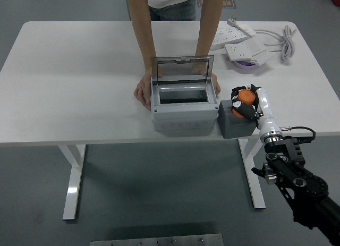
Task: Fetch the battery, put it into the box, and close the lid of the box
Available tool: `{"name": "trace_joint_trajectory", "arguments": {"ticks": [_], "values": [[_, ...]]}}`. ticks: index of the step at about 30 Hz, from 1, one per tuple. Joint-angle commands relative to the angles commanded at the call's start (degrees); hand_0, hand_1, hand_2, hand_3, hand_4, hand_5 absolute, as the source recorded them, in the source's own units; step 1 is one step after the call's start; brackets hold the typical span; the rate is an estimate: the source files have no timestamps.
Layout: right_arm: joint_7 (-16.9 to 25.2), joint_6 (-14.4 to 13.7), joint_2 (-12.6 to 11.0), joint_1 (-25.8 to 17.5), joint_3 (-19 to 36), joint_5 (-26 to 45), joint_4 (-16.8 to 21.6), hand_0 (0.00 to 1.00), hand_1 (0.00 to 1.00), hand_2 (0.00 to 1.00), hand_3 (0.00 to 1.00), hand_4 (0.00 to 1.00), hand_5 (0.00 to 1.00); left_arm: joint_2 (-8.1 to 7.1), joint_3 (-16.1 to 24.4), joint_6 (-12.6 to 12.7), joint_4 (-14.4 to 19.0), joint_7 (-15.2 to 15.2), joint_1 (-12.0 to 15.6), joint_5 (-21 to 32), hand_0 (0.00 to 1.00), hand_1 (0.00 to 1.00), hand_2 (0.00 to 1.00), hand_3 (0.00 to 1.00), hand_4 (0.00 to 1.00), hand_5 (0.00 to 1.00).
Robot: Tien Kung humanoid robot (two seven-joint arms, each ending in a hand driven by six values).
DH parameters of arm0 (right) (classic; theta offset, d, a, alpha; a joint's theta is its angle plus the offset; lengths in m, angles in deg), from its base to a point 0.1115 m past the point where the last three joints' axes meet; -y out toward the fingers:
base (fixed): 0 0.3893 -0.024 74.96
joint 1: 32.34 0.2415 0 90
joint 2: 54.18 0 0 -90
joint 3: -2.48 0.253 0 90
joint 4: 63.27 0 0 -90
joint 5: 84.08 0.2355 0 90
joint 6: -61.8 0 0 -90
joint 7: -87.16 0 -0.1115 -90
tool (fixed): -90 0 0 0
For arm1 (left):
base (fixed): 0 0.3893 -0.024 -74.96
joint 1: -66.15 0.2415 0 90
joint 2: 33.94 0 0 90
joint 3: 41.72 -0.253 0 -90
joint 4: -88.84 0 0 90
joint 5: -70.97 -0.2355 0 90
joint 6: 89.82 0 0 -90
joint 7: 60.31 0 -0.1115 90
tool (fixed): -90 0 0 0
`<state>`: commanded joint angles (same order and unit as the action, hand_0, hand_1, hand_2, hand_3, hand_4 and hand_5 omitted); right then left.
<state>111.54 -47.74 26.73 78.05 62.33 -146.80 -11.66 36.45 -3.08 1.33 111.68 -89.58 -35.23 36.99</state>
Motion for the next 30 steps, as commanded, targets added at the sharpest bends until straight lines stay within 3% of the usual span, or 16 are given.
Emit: {"name": "trace_joint_trajectory", "arguments": {"ticks": [17,18,29,30], "values": [[-0.63,-0.5,-0.57,5.26,0.81,1.12,-0.07,0.285,0.418,0.487,0.438,0.487,0.045,-0.18,0.69,-0.02,0.05,-0.36,-0.07,-1.16,0.812,0.886,0.821,0.821,0.821,0.529],[-0.64,-0.49,-0.63,5.56,0.87,1.39,-0.03,0.268,0.384,0.408,0.413,0.484,0.051,-0.19,0.73,-0.01,0.06,-0.39,-0.06,-1.21,0.813,0.886,0.822,0.82,0.825,0.542],[-0.59,-0.51,-0.91,7.35,0.83,1.65,0.22,0.239,0.328,0.349,0.41,0.49,0.052,-0.36,1.06,0.0,0.11,-0.61,-0.21,-1.64,0.814,0.887,0.825,0.821,0.829,0.549],[-0.64,-0.41,-0.92,7.37,0.77,1.55,0.22,0.228,0.312,0.326,0.407,0.444,0.095,-0.36,1.1,-0.01,0.12,-0.64,-0.21,-1.67,0.815,0.889,0.831,0.821,0.832,0.554]]}}
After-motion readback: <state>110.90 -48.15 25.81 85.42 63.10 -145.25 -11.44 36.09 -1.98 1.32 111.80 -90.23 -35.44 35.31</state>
